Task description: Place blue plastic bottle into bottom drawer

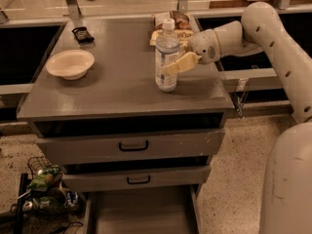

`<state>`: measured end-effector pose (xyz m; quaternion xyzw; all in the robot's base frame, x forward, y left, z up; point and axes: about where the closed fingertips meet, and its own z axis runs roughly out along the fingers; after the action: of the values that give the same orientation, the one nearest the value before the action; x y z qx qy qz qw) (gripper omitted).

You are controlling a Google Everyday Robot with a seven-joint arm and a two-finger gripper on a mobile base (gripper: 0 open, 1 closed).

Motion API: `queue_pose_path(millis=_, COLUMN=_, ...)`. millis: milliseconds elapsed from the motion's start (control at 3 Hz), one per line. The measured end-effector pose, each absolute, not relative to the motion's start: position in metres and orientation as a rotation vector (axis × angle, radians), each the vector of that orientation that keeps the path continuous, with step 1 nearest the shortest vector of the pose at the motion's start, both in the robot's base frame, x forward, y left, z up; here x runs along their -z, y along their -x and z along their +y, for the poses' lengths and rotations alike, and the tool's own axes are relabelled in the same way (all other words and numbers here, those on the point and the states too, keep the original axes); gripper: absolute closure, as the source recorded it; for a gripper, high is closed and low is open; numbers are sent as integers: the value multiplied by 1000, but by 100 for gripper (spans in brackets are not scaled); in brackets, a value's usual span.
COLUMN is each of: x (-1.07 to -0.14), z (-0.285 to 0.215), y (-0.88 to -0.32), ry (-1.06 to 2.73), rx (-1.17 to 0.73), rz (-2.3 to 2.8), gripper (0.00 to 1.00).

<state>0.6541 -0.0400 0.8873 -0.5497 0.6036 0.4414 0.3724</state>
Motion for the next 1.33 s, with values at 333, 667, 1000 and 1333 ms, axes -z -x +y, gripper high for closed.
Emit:
queue_pose_path(millis=333, x=-887, z=-40, y=-654, ry=1409, rx=-1131, rz=1547, gripper=70)
queue_pose_path(millis=667, x=-887, z=-40, y=-654, ry=1409, rx=-1131, rz=1547, gripper=94)
queue_pose_path(millis=1000, x=-887, z=-40, y=-654, ry=1409, rx=-1131, rz=1547, gripper=100)
queue_pose_path(millis=1333, x=-895, z=-36, y=-650, ry=1401, rx=-1143, rz=1548, gripper=100)
